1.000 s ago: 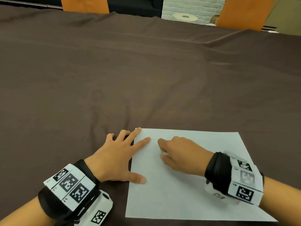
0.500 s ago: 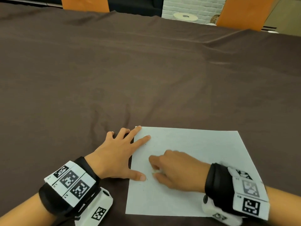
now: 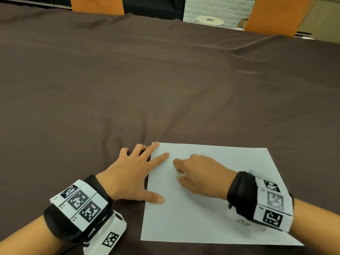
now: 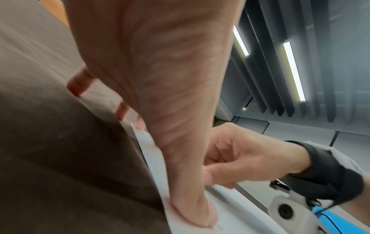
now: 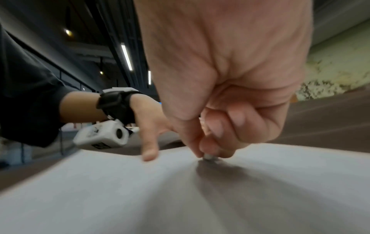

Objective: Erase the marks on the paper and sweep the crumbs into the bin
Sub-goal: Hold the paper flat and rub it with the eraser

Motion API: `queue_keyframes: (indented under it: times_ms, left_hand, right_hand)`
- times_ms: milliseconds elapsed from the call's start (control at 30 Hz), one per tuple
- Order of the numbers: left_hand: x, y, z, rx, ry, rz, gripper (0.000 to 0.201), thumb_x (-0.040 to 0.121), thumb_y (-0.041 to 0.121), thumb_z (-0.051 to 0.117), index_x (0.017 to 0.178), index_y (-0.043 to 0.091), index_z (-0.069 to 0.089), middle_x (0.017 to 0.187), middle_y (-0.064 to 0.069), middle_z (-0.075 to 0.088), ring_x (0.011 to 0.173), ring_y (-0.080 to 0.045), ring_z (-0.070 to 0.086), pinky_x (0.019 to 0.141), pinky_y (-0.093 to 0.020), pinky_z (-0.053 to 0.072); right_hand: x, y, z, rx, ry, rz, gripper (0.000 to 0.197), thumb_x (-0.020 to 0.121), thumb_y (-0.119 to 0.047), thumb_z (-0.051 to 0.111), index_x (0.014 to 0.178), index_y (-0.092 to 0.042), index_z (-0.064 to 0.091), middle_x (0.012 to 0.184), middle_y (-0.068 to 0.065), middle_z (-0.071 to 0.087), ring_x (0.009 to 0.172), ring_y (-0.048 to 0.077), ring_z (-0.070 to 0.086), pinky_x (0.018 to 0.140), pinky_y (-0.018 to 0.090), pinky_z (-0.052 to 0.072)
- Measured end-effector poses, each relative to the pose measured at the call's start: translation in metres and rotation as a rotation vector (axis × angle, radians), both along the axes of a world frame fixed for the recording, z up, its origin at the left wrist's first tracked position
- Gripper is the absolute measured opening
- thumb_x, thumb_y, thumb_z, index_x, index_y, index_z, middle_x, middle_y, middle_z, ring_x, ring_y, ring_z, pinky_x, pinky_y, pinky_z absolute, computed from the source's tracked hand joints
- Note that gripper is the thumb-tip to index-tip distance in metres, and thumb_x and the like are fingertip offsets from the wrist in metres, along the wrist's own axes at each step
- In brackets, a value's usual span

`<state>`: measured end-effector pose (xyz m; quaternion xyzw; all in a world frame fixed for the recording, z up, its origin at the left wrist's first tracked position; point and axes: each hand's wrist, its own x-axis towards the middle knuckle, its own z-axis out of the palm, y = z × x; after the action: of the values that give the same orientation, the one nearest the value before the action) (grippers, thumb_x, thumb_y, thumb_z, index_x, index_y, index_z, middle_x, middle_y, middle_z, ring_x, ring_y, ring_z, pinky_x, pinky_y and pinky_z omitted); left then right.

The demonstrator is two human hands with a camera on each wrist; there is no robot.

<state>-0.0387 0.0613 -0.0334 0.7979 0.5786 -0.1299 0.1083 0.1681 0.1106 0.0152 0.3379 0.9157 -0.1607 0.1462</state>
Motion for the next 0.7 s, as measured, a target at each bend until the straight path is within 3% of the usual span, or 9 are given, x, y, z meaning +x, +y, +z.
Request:
queue_keyframes:
  times_ms: [100,267,433,600,700]
  left_hand:
    - [0.000,0.000,-0.001,-0.008,0.016,-0.002,0.114,0.064,0.097,0.036,0.149,0.045,-0.020,0.160,0.006,-0.021,0.142,-0.021,0.004,0.113,-0.050,0.017]
    - [0.001,0.001,0.003,-0.038,0.037,-0.006,0.118,0.061,0.098,0.037,0.148,0.044,-0.022,0.160,0.005,-0.021,0.143,-0.022,0.002,0.114,-0.052,0.017]
    - [0.005,0.000,0.007,-0.077,0.100,-0.017,0.130,0.056,0.098,0.043,0.146,0.040,-0.030,0.158,0.002,-0.029,0.143,-0.025,-0.003,0.114,-0.052,0.014]
    - [0.005,0.000,0.008,-0.098,0.081,-0.008,0.130,0.057,0.098,0.045,0.148,0.039,-0.027,0.158,0.003,-0.028,0.144,-0.026,-0.005,0.116,-0.054,0.011]
    - [0.006,0.000,0.009,-0.096,0.085,-0.005,0.130,0.057,0.097,0.045,0.147,0.040,-0.029,0.158,0.003,-0.029,0.144,-0.026,-0.004,0.116,-0.054,0.011]
  right_hand:
    - [0.001,-0.028,-0.003,-0.112,-0.013,0.129,0.012,0.096,-0.026,0.044,0.091,-0.017,0.037,0.071,0.000,0.039,0.061,0.022,0.039,0.053,0.033,0.029]
    - [0.011,0.007,-0.001,0.008,0.001,-0.057,0.013,0.095,-0.028,0.044,0.091,-0.017,0.038,0.080,0.003,0.048,0.074,0.028,0.047,0.058,0.033,0.031]
    - [0.000,-0.034,-0.006,-0.122,0.027,0.160,0.012,0.098,-0.027,0.043,0.093,-0.019,0.036,0.074,0.000,0.041,0.064,0.024,0.042,0.057,0.033,0.032]
    - [0.009,-0.001,-0.003,0.004,0.022,0.002,0.012,0.096,-0.028,0.043,0.094,-0.016,0.042,0.068,-0.003,0.039,0.067,0.025,0.043,0.053,0.032,0.029]
    - [0.001,-0.019,-0.005,-0.038,0.008,0.111,0.011,0.097,-0.027,0.043,0.096,-0.017,0.040,0.069,-0.002,0.036,0.063,0.025,0.040,0.056,0.033,0.030]
